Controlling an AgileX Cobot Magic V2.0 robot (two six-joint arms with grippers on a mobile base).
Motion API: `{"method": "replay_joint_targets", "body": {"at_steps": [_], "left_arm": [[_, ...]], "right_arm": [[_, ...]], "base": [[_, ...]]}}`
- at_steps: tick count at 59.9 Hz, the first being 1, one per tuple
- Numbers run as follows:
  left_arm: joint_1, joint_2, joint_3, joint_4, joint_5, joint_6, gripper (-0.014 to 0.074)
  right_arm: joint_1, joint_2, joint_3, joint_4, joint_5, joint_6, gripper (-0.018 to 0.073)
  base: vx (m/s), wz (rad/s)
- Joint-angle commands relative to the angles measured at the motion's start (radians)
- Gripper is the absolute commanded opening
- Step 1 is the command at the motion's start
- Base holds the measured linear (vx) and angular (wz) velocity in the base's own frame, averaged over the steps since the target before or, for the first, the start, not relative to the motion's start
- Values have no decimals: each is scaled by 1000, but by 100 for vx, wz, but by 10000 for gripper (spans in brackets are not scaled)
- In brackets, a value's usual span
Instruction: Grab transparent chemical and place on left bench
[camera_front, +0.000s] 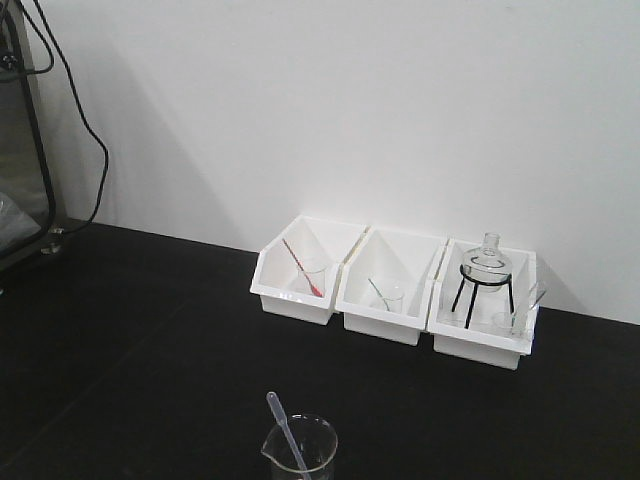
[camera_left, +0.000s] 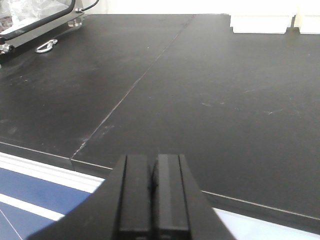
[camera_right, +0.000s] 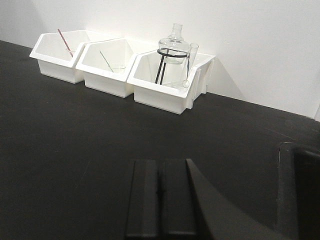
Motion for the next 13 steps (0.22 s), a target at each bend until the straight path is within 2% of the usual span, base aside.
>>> {"method": "replay_joint_targets", "body": {"at_steps": [1, 13], "left_arm": [[-2, -19, 16, -1, -78, -8, -3], [-2, -19, 16, -1, -78, -8, -3]], "right_arm": [[-6, -12, 6, -6, -82, 0, -8], [-6, -12, 6, -6, -82, 0, -8]], "base": [[0, 0], [0, 0]]}}
